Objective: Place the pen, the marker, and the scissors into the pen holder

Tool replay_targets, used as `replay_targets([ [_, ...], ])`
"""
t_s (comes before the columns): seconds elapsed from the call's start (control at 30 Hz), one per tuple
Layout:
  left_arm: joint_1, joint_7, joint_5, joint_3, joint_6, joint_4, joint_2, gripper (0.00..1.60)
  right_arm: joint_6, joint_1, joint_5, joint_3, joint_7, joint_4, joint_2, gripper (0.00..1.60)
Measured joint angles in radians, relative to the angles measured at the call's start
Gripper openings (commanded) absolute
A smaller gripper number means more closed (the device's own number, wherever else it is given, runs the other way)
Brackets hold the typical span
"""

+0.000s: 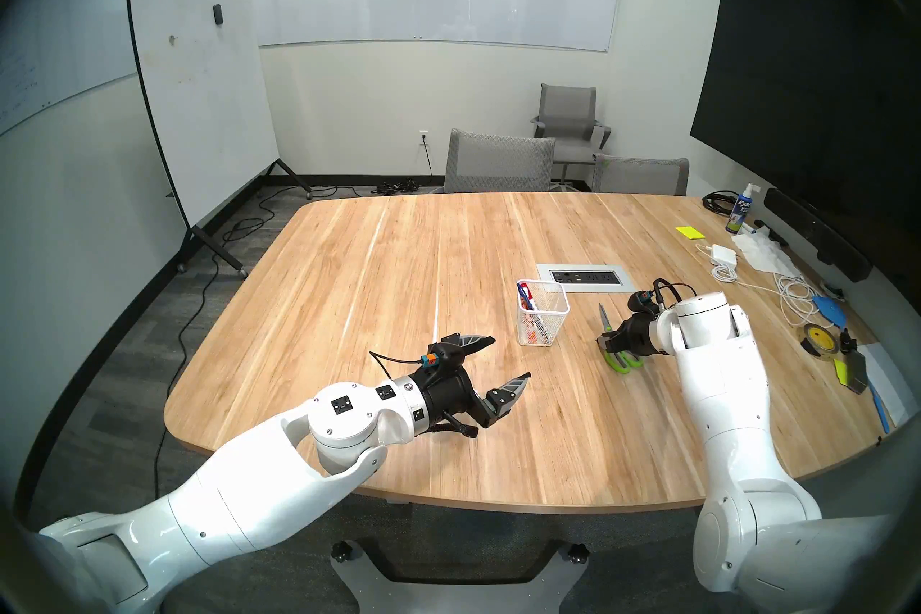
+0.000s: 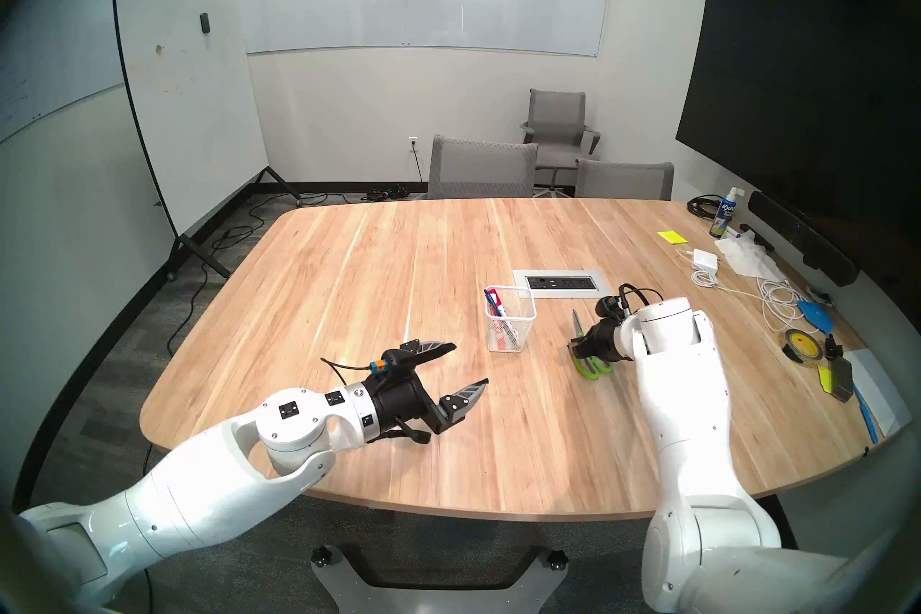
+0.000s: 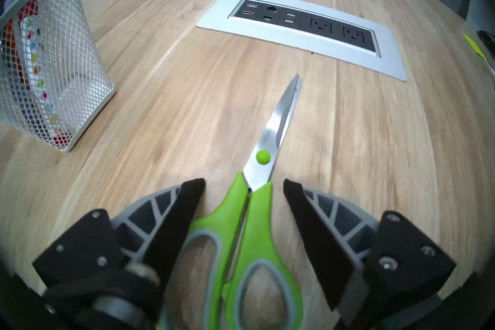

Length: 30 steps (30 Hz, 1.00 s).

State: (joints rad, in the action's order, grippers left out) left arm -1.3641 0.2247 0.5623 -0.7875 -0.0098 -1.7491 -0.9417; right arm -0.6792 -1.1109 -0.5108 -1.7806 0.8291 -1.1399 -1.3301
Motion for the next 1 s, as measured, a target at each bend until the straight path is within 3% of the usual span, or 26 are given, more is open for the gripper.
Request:
replay_targets([
  [0.1,-0.001,-0.001,-0.001,0.0,0.0,-0.002,0.001,1.6,0.004,0.002,-0.004,0.0,-0.005,0.002,0.0,0.77],
  [0.47,-0.001,-0.002,-0.005,0.0,0.001,-0.009,0.006,1.6,0.006,-0.004,-0.014,-0.01,-0.004,-0.008,0.001,0.65],
  [0.53,0.0,-0.002,-0.005,0.0,0.001,-0.009,0.007,1.6,0.007,-0.006,-0.013,-0.011,0.005,-0.009,0.003,0.51],
  [0.63,0.0,-0.002,-0.005,0.0,0.0,-0.009,0.007,1.6,0.011,-0.007,-0.011,-0.013,0.017,-0.011,0.005,0.0],
  [1.0,0.002,0.0,-0.006,0.001,0.001,-0.009,0.007,1.6,0.039,-0.024,0.001,-0.024,0.068,-0.034,0.015,0.0],
])
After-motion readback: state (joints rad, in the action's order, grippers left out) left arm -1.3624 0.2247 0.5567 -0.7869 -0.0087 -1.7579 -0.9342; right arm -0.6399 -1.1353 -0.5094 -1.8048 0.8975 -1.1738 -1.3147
